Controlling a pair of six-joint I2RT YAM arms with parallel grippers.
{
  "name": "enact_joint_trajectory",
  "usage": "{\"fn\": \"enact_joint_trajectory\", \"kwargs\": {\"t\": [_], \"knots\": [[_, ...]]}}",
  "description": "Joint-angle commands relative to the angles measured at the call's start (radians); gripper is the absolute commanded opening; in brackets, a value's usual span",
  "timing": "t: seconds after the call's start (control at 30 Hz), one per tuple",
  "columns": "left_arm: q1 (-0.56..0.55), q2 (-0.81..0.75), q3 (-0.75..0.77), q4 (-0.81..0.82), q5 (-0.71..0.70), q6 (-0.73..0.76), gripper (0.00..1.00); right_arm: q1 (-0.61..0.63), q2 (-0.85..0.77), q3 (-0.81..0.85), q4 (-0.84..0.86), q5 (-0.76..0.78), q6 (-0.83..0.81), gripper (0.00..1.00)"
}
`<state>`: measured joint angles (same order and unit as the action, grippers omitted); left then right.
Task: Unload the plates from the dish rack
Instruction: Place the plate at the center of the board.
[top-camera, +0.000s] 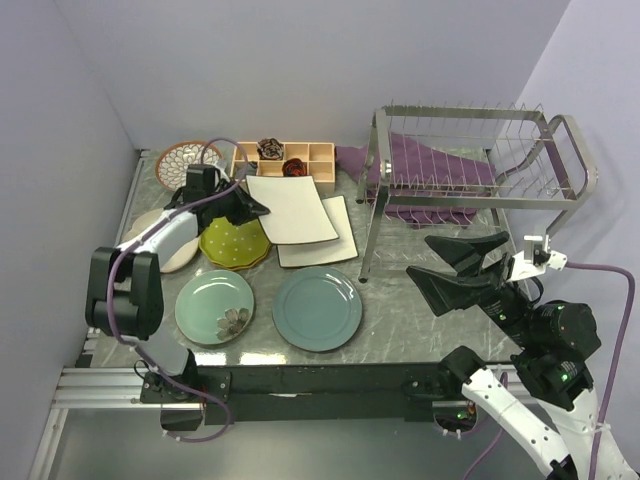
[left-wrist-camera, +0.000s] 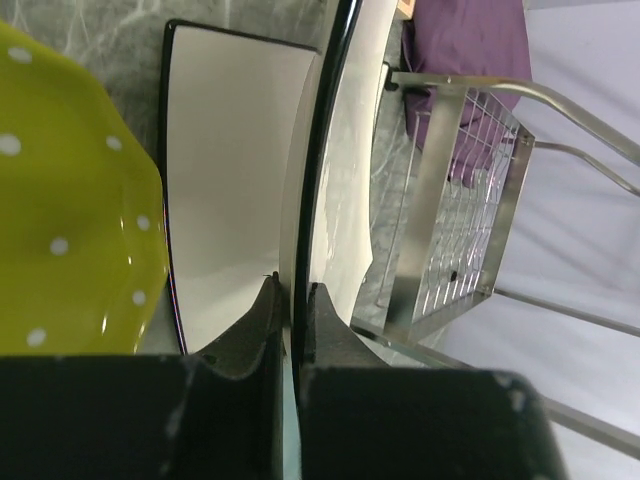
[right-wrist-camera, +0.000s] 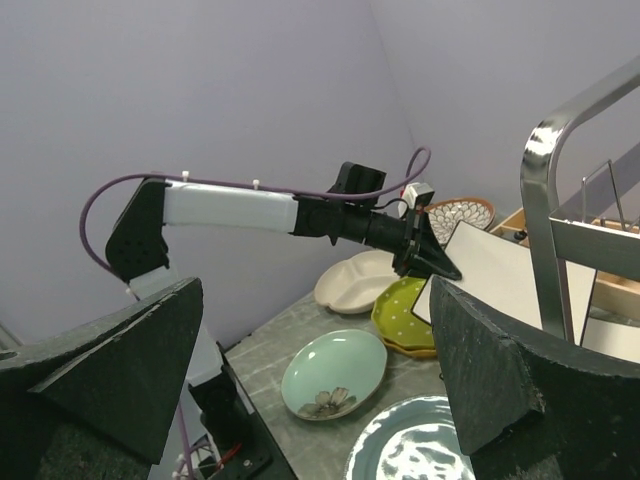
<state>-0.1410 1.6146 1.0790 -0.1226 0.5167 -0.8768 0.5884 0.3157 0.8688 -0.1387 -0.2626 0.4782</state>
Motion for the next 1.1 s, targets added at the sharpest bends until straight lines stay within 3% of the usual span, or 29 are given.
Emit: {"fn": "enact_joint_trajectory", "kwargs": {"t": [0.0, 0.43, 0.93, 1.03, 1.07], "knots": [[-0.009, 0.019, 0.073, 0.235, 0.129, -0.017, 0.01, -0.001, -0.003, -0.007, 0.037, 0.003, -0.027, 1.0], [-0.055, 0.107, 0.042, 0.302, 0.154, -0.034, 0.01, 0.001, -0.01, -0.025, 0.037, 0.02, -0.033, 1.0], [-0.066, 0.183, 0.053, 0.242, 0.131, -0.01, 0.01, 0.001, -0.018, -0.028, 0.037, 0.02, -0.043, 1.0], [-0.074, 0.186, 0.053, 0.233, 0.114, -0.004, 0.08, -0.001, -0.017, -0.028, 0.034, 0.02, -0.044, 1.0], [-0.08, 0.189, 0.061, 0.213, 0.088, 0.004, 0.16, 0.001, -0.017, -0.028, 0.033, 0.022, -0.044, 1.0]]}}
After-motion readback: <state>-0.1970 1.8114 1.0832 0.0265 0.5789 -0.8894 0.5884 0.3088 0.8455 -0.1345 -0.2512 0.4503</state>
